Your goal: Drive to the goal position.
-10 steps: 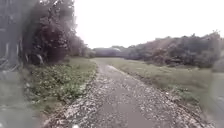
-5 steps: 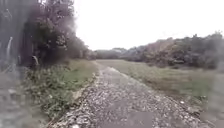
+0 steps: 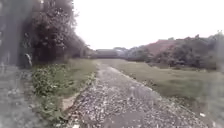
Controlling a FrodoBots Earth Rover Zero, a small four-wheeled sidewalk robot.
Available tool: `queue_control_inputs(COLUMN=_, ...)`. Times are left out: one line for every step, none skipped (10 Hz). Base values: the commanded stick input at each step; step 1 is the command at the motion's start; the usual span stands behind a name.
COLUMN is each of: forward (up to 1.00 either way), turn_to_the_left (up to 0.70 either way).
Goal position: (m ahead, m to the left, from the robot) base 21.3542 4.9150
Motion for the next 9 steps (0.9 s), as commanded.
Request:
queue_control_inputs(forward=0.85, turn_to_the_left=0.0)
queue_control_inputs(forward=0.85, turn_to_the_left=0.0)
queue_control_inputs(forward=0.85, turn_to_the_left=0.0)
queue_control_inputs(forward=0.85, turn_to_the_left=0.0)
queue_control_inputs(forward=0.85, turn_to_the_left=0.0)
queue_control_inputs(forward=0.85, turn_to_the_left=0.0)
queue_control_inputs(forward=0.85, turn_to_the_left=0.0)
queue_control_inputs(forward=0.85, turn_to_the_left=0.0)
queue_control_inputs(forward=0.85, turn_to_the_left=0.0)
